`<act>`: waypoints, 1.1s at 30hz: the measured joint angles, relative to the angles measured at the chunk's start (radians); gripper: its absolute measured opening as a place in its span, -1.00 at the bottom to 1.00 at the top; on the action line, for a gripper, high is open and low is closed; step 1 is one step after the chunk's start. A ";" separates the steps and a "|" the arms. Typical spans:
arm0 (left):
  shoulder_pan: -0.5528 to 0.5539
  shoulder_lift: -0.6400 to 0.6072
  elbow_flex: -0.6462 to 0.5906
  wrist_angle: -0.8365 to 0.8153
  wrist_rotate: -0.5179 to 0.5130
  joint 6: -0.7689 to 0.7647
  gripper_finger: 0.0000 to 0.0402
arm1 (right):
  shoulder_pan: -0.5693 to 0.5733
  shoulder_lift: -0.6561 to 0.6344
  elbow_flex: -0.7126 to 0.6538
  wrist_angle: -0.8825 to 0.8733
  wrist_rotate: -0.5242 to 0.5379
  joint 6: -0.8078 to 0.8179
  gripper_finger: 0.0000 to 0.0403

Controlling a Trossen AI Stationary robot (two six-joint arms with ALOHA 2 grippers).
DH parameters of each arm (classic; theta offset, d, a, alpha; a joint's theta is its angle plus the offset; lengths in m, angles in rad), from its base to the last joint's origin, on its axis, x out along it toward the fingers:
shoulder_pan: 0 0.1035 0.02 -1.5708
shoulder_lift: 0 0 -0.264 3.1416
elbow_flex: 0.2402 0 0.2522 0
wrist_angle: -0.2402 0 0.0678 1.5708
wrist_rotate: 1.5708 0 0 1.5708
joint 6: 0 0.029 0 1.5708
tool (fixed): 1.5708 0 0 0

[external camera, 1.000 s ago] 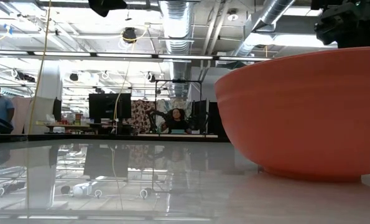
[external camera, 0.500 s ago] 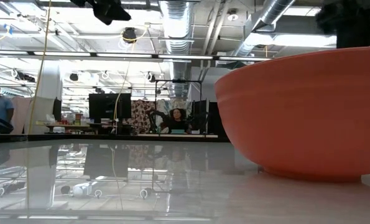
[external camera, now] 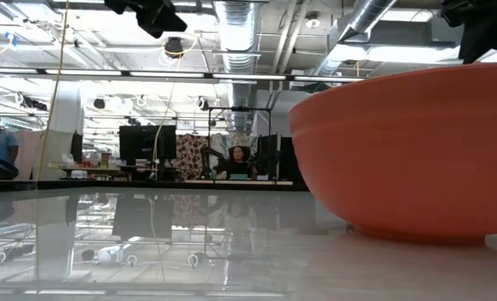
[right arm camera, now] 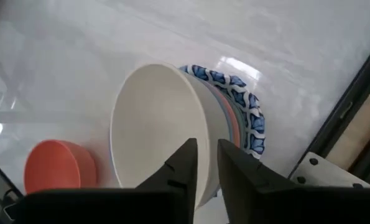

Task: Nest bowls inside each other
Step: Stack the white bowl on top of the blue bowl, then stack the orange bowl on top of the white bowl

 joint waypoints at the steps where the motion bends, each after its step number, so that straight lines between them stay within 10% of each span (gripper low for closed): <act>1: -0.003 0.007 0.000 0.006 0.008 0.004 0.41 | 0.000 0.000 -0.007 0.000 -0.001 0.002 -0.61; 19: -0.011 0.181 0.000 0.171 0.021 0.018 0.41 | 0.074 -0.019 -0.110 0.041 -0.018 0.012 -0.69; 33: -0.066 0.612 0.072 0.404 -0.017 -0.198 0.41 | 0.078 -0.130 -0.055 0.049 0.123 0.044 -0.69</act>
